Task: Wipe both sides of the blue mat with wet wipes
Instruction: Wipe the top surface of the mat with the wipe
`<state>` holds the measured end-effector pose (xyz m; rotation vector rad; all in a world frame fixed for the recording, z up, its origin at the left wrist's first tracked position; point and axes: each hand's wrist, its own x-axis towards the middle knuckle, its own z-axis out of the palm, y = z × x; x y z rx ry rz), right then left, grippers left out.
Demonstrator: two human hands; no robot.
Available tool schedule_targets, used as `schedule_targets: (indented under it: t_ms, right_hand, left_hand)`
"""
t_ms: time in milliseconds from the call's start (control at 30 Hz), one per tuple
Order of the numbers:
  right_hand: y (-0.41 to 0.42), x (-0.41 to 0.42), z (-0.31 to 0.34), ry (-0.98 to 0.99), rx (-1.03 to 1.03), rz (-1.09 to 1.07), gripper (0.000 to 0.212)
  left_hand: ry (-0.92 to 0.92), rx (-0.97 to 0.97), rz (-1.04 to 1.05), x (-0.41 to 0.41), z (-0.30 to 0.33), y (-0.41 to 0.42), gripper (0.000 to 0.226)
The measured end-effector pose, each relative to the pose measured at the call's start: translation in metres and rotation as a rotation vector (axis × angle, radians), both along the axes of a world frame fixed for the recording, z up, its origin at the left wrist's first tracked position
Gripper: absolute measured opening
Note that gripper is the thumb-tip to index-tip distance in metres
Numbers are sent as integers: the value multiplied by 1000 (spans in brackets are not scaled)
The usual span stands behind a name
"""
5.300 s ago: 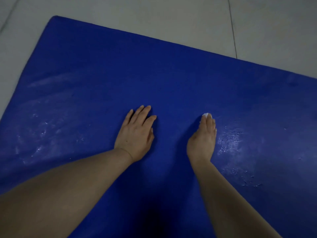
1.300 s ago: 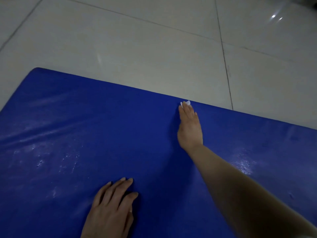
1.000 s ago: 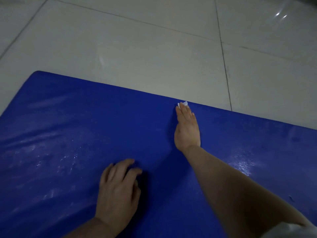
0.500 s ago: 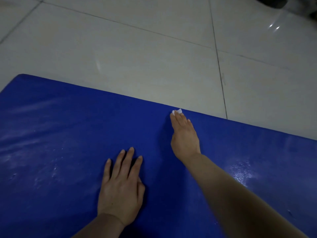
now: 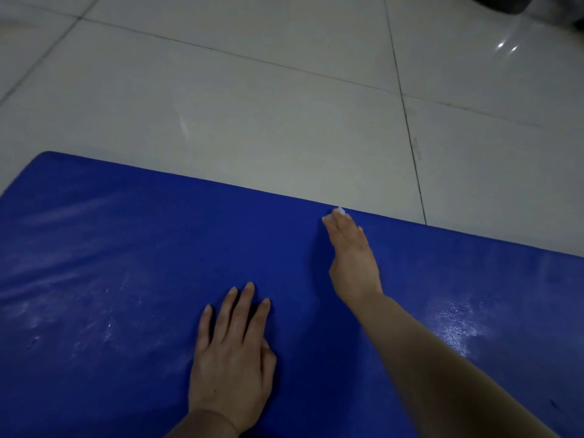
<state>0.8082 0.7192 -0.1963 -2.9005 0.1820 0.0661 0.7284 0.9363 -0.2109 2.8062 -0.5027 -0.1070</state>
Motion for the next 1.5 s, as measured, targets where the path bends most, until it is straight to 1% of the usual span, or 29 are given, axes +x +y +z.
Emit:
schedule_targets:
  t_ms: [67,200,267,333,433,533,600,667,700,733,833,867,933,1067,1133,1200,1233,1300,1333,1367,1433,1500]
  right_hand:
    - [-18,-5,3,-4,-12,-65,82]
    - [-45,-7,9,-114,106,-377,75]
    - [-39,-5,8,-113,134,-444,71]
    - [-19,0,6,-122,164,-391,67]
    - [25,5,3,-113,182,-126,64]
    - [58,4,-3,-133,196,128,71]
    - [55,4,-10,-156,152,184,74]
    - [35,4,-7,-168,41,178,77]
    - [21,3,-2,-153,-27,135,76]
    - [3,2,2,-113,-53,45,74]
    - [-37,2,9,-91,-6,-336,68]
    - [-39,5,9,-62,-42,-398,67]
    - [-20,12,8,-10,-83,-354,67]
    - [48,15,3,-15,-26,-34,70]
    - [53,9,2,-37,11,56,75]
    - [25,5,0,-58,-43,-1,76]
    - [7,2,0,-70,-69,-97,74]
    - [-23,-4,1,-79,-50,-330,71]
    - [-28,-4,2,-87,-33,-414,70]
    - [-26,-2,2,-85,-34,-449,70]
    - [-1,3,2,-66,-41,-399,69]
    - [33,3,0,-54,-27,-223,70]
  left_hand:
    - [6,6,-1,0,0,0,56]
    - [13,17,-6,1,-1,0,57]
    - [10,20,-10,0,-1,0,57]
    - [2,20,-9,0,-1,1,57]
    - [-2,14,-8,0,-1,1,56]
    - [-12,17,-17,0,-1,1,56]
    - [-7,18,-18,0,0,1,56]
    - [0,16,-12,0,0,1,56]
    - [0,14,-9,0,0,1,56]
    - [0,13,-7,0,0,1,56]
    - [-2,14,-7,-1,0,0,56]
    - [-4,15,-8,-1,-1,0,56]
    - [-14,13,-7,-1,-1,0,56]
    - [-18,12,-11,0,0,1,56]
    - [-12,14,-12,0,0,0,55]
    - [-3,8,-9,0,0,0,56]
    - [-1,6,-7,0,1,0,56]
    - [5,6,-2,0,0,1,56]
    - [8,8,-1,0,1,1,56]
    - [9,10,-1,0,1,1,56]
    - [11,12,-3,0,0,0,56]
    - [8,7,-6,0,0,0,56]
